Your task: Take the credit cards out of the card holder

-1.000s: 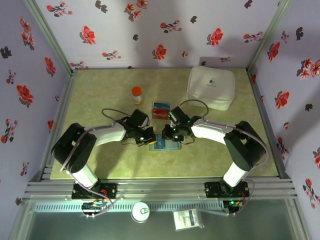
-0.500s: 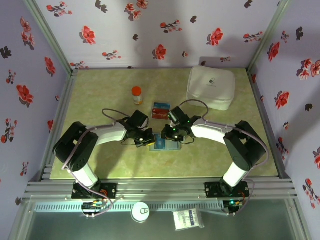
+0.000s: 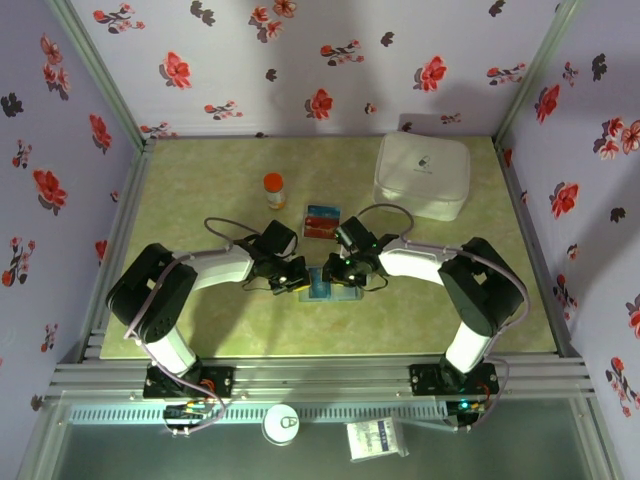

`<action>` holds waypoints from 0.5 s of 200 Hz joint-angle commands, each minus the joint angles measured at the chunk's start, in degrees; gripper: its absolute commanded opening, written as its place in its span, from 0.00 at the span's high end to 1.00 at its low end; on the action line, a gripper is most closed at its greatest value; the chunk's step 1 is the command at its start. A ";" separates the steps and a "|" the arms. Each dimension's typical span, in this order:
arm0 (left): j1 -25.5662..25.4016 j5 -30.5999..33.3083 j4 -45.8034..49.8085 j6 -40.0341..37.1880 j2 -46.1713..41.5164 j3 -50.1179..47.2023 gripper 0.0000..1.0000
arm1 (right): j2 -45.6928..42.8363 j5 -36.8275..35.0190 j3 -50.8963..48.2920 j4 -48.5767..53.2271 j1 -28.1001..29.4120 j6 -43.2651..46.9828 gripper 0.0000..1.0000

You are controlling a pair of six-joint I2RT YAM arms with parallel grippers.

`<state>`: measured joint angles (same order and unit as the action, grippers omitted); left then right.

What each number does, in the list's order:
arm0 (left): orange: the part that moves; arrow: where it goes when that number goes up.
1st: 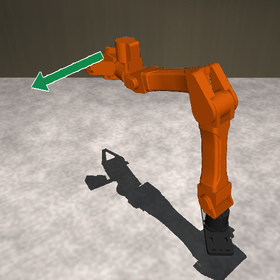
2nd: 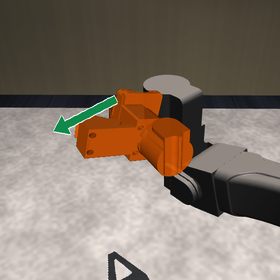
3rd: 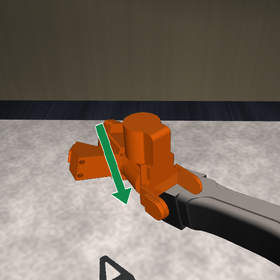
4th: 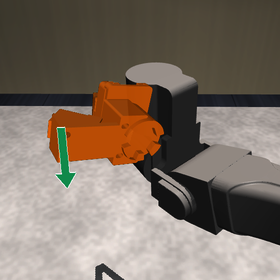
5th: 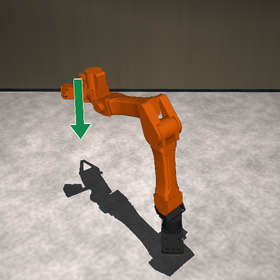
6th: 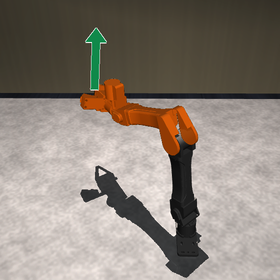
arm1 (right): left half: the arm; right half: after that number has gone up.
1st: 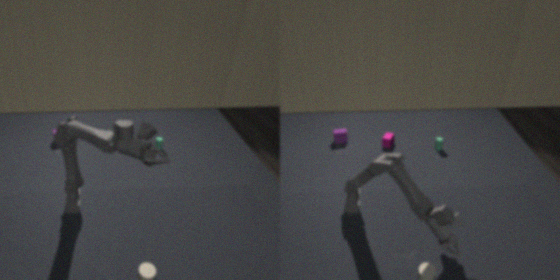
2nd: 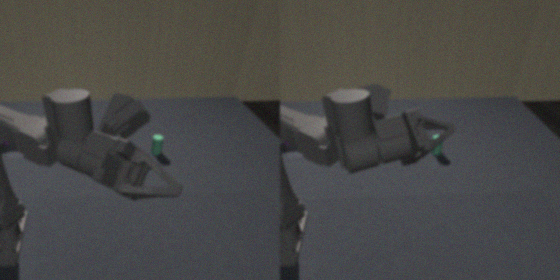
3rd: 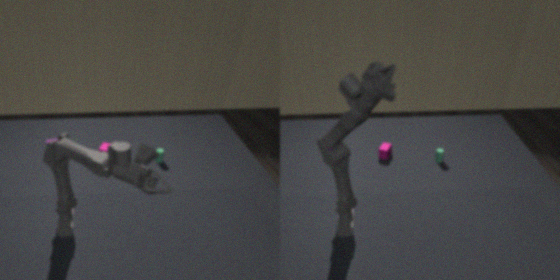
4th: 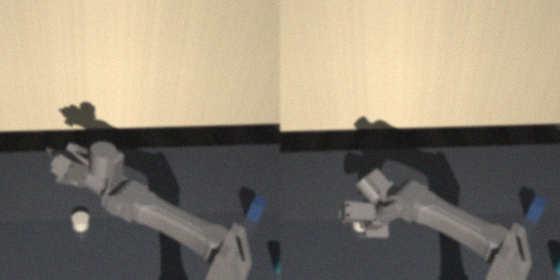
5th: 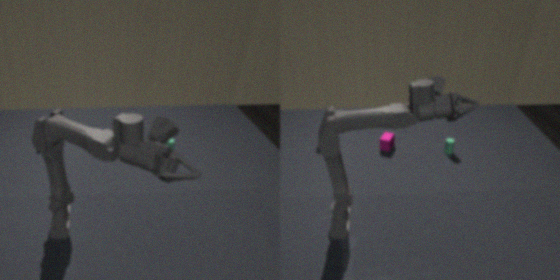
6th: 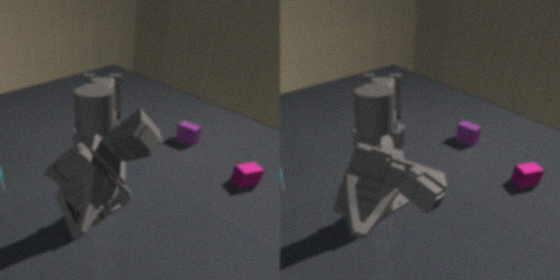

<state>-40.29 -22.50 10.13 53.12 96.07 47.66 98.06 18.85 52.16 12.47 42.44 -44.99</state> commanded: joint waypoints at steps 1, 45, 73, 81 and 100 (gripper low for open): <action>-0.22 1.52 1.59 -1.32 1.75 0.08 1.00 | 0.99 1.90 -1.05 -2.48 0.33 -0.28 0.74; -0.24 1.32 1.38 -1.13 2.00 0.13 1.00 | -0.05 2.42 -1.44 -3.24 0.32 -0.61 0.75; -0.22 1.24 1.47 -1.27 2.10 0.24 1.00 | -0.89 2.37 -1.80 -3.41 0.37 -0.54 0.76; -0.25 1.23 1.47 -1.27 2.18 0.41 1.00 | -1.18 2.46 -2.05 -3.65 0.37 -0.54 0.77; -0.26 1.14 1.56 -1.27 2.28 0.46 1.00 | -1.79 2.70 -2.66 -4.92 0.35 -0.84 0.78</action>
<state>-40.29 -22.55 10.09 53.12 96.20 47.68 97.97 20.08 50.89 9.61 42.44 -45.19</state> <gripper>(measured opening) 0.037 0.227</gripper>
